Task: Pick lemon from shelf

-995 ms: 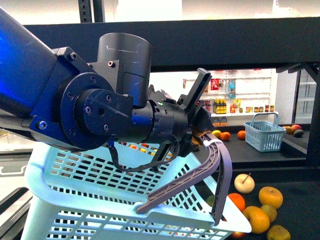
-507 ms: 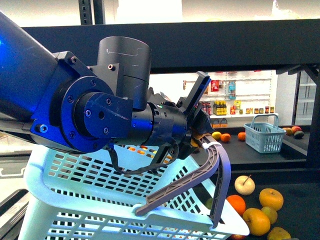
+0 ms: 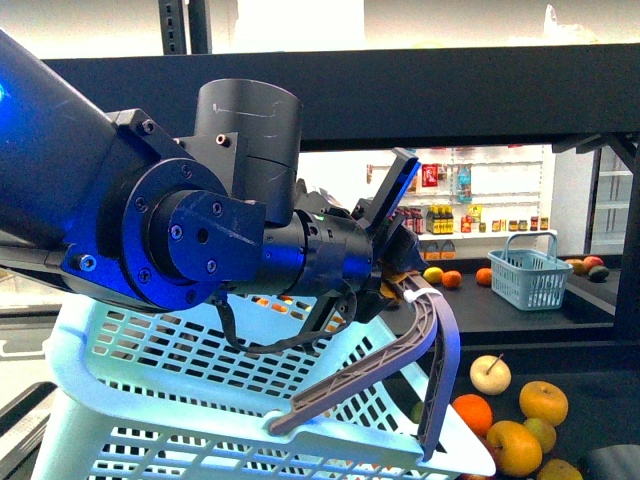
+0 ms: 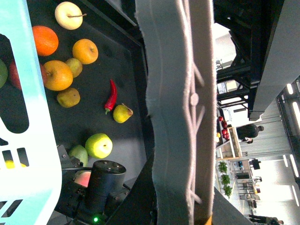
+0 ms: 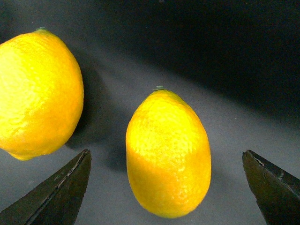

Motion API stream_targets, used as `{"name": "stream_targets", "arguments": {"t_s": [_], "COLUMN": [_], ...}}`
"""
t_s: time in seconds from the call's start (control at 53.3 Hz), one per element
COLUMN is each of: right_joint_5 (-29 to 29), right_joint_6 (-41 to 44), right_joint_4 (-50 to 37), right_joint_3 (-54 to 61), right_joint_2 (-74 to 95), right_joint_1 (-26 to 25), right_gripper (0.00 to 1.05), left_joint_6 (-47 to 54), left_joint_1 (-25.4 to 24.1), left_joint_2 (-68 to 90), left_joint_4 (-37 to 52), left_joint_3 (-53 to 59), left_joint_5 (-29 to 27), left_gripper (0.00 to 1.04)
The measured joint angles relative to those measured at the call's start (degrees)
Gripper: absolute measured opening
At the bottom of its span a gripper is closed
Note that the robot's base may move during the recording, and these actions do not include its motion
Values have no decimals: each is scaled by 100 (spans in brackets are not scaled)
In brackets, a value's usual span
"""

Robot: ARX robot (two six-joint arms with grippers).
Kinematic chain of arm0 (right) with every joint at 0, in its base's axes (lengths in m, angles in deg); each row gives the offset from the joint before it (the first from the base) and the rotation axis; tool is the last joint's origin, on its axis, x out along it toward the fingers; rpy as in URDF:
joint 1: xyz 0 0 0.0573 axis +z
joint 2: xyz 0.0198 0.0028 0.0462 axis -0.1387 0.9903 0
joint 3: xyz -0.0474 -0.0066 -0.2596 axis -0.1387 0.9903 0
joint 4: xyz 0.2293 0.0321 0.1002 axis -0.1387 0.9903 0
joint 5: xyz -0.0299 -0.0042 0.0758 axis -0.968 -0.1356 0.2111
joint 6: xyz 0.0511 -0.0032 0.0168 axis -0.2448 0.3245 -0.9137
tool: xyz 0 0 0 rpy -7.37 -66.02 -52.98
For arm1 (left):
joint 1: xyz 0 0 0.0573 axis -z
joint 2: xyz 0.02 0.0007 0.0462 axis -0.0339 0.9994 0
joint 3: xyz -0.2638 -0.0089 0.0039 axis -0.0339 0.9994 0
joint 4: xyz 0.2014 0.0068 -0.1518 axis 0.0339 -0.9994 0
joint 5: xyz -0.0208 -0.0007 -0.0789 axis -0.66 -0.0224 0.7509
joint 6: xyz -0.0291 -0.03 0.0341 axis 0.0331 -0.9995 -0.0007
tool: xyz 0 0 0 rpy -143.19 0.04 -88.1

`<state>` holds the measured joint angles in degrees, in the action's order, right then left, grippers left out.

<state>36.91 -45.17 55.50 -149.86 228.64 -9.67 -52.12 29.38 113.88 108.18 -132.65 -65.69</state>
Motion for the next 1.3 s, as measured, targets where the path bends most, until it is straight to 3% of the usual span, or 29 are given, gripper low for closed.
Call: {"name": "stream_targets", "arguments": {"t_s": [0.488, 0.845, 1.295], "right_joint_5": [-227, -306, -181], "right_joint_6": [205, 160, -354], "right_joint_4": [-15, -197, -1231], "right_joint_3": [-361, -328, 1130], "right_joint_2": [503, 529, -1572], "right_joint_1": [76, 83, -308], "right_gripper": [97, 55, 54], "left_joint_6": [0, 0, 0], "left_joint_1": [0, 0, 0], "left_joint_2": [0, 0, 0], "left_joint_4": [0, 0, 0], "left_joint_3": [0, 0, 0], "left_joint_5": [0, 0, 0], "left_gripper": [9, 9, 9]}}
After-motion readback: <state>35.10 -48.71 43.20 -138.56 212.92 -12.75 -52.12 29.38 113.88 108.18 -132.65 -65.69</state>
